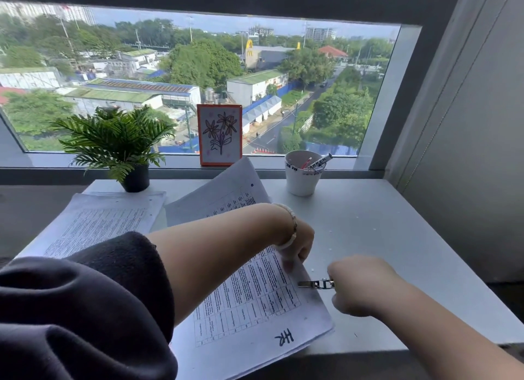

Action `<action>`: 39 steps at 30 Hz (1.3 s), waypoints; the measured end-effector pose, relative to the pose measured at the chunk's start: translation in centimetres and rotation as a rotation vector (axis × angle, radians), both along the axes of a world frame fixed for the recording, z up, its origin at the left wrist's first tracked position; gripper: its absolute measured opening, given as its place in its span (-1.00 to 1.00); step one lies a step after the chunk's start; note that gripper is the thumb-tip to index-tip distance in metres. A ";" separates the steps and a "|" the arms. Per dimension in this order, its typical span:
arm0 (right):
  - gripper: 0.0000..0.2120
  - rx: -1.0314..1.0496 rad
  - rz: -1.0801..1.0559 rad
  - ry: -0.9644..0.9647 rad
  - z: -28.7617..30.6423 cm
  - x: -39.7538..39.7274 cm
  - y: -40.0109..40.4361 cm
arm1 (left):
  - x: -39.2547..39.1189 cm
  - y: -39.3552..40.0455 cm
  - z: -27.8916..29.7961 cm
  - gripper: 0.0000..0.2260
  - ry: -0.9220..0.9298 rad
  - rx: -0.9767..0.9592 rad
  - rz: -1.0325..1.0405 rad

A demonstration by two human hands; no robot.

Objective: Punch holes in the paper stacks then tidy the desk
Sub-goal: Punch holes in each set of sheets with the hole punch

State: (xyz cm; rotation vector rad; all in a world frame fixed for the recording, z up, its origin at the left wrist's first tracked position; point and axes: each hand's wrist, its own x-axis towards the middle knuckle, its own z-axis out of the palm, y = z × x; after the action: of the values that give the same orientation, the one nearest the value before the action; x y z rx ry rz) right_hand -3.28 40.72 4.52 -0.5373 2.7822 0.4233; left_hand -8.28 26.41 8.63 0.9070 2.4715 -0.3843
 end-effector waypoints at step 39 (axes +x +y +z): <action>-0.73 -0.127 -0.184 -0.128 3.1 1.9 1.4 | 1.9 1.4 -1.4 -0.68 0.070 -0.127 -0.051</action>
State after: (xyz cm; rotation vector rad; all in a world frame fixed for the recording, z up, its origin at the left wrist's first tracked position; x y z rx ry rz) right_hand -1.42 42.13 7.66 -0.3183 2.7154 0.1664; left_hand -6.37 27.80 7.26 0.9191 2.4593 -0.5927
